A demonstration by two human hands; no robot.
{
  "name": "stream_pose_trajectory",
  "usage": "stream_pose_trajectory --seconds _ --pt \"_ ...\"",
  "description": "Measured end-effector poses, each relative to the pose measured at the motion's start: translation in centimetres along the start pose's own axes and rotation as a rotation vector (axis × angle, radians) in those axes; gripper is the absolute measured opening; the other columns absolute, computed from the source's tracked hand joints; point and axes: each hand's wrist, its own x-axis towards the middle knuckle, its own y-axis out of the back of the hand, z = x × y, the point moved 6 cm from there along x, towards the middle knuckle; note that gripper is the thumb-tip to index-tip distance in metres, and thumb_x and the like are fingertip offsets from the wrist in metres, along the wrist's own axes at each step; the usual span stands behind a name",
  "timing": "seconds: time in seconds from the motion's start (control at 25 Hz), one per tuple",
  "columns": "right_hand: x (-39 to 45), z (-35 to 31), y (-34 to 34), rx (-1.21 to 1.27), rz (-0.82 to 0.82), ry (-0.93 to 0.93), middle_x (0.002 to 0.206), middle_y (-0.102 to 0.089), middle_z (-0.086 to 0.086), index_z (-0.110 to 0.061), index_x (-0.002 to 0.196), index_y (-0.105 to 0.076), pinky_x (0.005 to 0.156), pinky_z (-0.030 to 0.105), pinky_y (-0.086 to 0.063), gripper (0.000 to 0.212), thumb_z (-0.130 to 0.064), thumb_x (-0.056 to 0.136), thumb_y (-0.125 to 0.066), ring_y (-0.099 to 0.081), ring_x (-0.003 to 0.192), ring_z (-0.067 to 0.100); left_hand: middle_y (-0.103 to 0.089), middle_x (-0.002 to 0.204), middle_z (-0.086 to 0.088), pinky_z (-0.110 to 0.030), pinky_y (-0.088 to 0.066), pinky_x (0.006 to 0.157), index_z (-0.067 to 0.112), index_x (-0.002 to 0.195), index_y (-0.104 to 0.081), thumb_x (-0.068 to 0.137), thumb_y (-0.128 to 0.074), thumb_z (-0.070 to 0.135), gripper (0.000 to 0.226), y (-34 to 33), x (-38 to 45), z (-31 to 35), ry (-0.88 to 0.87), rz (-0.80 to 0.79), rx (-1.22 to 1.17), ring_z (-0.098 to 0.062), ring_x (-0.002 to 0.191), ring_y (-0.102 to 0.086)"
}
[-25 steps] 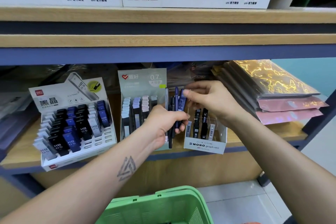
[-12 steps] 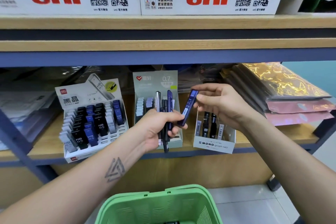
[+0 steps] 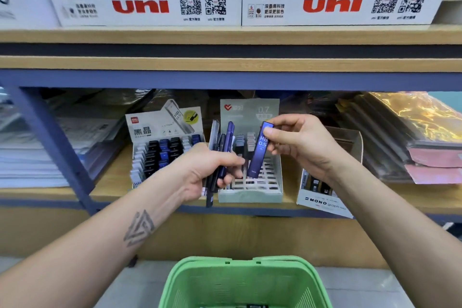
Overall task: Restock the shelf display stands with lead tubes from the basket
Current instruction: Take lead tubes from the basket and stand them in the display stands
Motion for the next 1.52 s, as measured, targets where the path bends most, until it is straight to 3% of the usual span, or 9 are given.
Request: stream_pose_trajectory --seconds 0.28,0.36,0.44,0.52,0.64,0.84,1.2,1.36,1.52 --pt "2.2 -0.4 -7.3 -0.402 -0.024 0.118 0.088 -0.07 0.027 0.0 0.101 -0.068 0.062 0.032 -0.062 0.013 0.002 0.089 -0.071 -0.072 0.067 0.031 -0.052 0.054 -0.003 -0.017 -0.033 0.035 0.015 0.07 -0.057 0.085 -0.077 0.025 0.027 8.5 -1.3 -0.5 0.087 0.243 -0.043 -0.013 0.038 -0.045" --pt "3.1 -0.3 -9.2 -0.541 -0.034 0.193 0.086 -0.072 0.016 -0.012 0.095 -0.069 0.068 0.038 -0.063 0.011 -0.004 0.09 -0.072 -0.073 0.069 0.026 -0.052 0.054 -0.003 -0.016 -0.033 0.035 0.015 0.069 -0.054 0.09 -0.069 0.032 0.03 10.7 -1.8 -0.6 0.119 0.292 -0.096 -0.013 0.037 -0.045" --pt "3.9 0.1 -10.7 -0.675 -0.021 0.253 0.083 -0.071 -0.001 -0.023 0.089 -0.069 0.072 0.034 -0.061 0.014 -0.01 0.089 -0.074 -0.07 0.07 0.015 -0.052 0.055 -0.003 -0.016 -0.034 0.035 0.015 0.07 -0.053 0.093 -0.065 0.033 0.031 12.5 -2.3 -0.7 0.126 0.315 -0.137 -0.013 0.038 -0.046" --pt "4.4 0.4 -11.8 -0.845 0.003 0.299 0.083 -0.067 -0.008 -0.022 0.093 -0.07 0.07 0.02 -0.052 0.009 -0.014 0.09 -0.073 -0.062 0.072 0.005 -0.052 0.057 -0.004 -0.016 -0.034 0.035 0.013 0.073 -0.054 0.095 -0.064 0.031 0.03 13.8 -2.7 -0.9 0.119 0.327 -0.15 -0.013 0.04 -0.047" --pt "5.1 1.4 -13.2 -1.045 -0.005 0.347 0.088 -0.064 -0.004 -0.017 0.101 -0.072 0.073 0.027 -0.047 0.009 -0.012 0.093 -0.069 -0.058 0.081 0.014 -0.052 0.058 -0.005 -0.015 -0.035 0.036 0.012 0.075 -0.054 0.097 -0.064 0.03 0.031 14.5 -3.0 -1.6 0.123 0.325 -0.157 -0.014 0.04 -0.048" --pt "6.5 4.0 -14.5 -1.241 -0.041 0.355 0.092 -0.068 0.011 -0.014 0.099 -0.067 0.073 0.043 -0.057 0.011 -0.006 0.093 -0.063 -0.065 0.085 0.034 -0.052 0.057 -0.004 -0.016 -0.035 0.035 0.012 0.073 -0.053 0.098 -0.063 0.03 0.032 14.5 -2.9 -1.7 0.116 0.319 -0.134 -0.013 0.041 -0.047" --pt "7.5 5.5 -15.3 -1.358 -0.08 0.31 0.089 -0.067 0.01 -0.015 0.1 -0.067 0.069 0.041 -0.056 0.024 0.004 0.089 -0.059 -0.064 0.082 0.033 -0.053 0.058 -0.005 -0.016 -0.035 0.036 0.012 0.073 -0.054 0.098 -0.063 0.03 0.031 13.8 -2.3 -1.5 0.105 0.293 -0.121 -0.013 0.041 -0.048" --pt "8.2 5.7 -15.9 -1.592 -0.056 0.366 0.097 -0.067 0.008 -0.015 0.103 -0.072 0.063 0.039 -0.055 0.033 0.006 0.08 -0.06 -0.066 0.085 0.036 -0.053 0.058 -0.005 -0.016 -0.036 0.036 0.012 0.074 -0.054 0.098 -0.063 0.03 0.032 13.7 -2.3 -1.6 0.104 0.295 -0.115 -0.013 0.042 -0.048" --pt "7.2 5.5 -17.0 -1.747 -0.138 0.381 0.097 -0.068 0.007 -0.015 0.105 -0.069 0.066 0.032 -0.038 0.033 0.005 0.081 -0.059 -0.066 0.089 0.033 -0.053 0.056 -0.004 -0.016 -0.036 0.037 0.011 0.075 -0.054 0.098 -0.064 0.03 0.031 13.6 -2.1 -1.7 0.113 0.29 -0.114 -0.013 0.041 -0.048"
